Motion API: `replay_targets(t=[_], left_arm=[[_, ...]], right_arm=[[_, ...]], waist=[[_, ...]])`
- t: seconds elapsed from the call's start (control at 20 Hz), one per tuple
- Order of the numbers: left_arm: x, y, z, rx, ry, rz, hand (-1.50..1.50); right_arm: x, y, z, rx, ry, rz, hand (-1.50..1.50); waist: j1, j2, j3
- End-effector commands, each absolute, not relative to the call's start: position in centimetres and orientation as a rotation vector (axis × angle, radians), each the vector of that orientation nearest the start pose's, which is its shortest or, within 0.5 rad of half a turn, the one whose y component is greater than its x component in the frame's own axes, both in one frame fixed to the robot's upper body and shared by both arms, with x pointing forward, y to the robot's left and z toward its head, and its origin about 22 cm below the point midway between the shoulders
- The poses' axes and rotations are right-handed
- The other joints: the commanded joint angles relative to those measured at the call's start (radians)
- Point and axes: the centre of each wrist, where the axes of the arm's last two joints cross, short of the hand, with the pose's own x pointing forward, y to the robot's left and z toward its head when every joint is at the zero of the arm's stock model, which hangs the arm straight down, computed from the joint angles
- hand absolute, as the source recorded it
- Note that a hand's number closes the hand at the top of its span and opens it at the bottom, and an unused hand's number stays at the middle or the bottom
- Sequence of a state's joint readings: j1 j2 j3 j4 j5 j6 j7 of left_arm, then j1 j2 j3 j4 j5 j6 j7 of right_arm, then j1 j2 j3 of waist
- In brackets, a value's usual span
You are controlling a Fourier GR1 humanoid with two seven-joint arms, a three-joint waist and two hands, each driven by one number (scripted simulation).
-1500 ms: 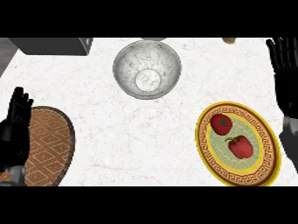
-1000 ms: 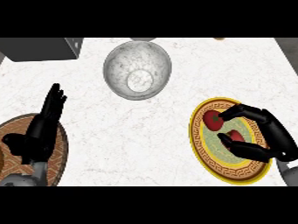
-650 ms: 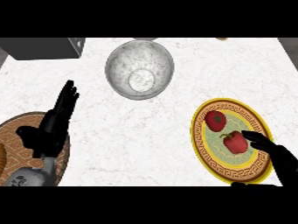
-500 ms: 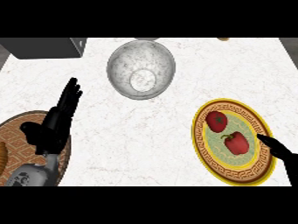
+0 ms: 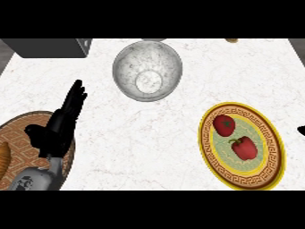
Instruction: Pick the bell pepper from the plate and place it in the bowl
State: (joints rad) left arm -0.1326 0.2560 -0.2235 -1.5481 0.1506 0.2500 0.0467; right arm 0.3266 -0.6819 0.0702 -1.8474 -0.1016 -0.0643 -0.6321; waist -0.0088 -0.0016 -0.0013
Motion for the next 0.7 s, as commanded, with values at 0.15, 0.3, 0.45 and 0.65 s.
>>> replay_targets(t=[0.15,0.3,0.45,0.65], left_arm=[[28.7,21.7,3.4,0.046,-1.576,-0.110,0.00],[27.4,21.2,2.3,0.069,-1.583,-0.111,0.00],[26.5,22.7,2.1,0.056,-1.610,-0.138,0.00],[27.2,22.4,2.4,0.090,-1.600,-0.122,0.00]], right_arm=[[16.8,-34.3,8.8,-0.318,-1.783,0.795,-1.50],[17.8,-32.7,8.8,-0.327,-1.704,0.836,-1.50],[19.5,-33.5,8.0,-0.358,-1.614,0.870,-1.50],[18.9,-32.3,6.6,-0.334,-1.598,0.908,-1.50]], waist=[[-0.001,0.003,0.000],[0.011,0.002,0.000],[0.020,0.003,0.001],[0.007,0.001,0.001]])
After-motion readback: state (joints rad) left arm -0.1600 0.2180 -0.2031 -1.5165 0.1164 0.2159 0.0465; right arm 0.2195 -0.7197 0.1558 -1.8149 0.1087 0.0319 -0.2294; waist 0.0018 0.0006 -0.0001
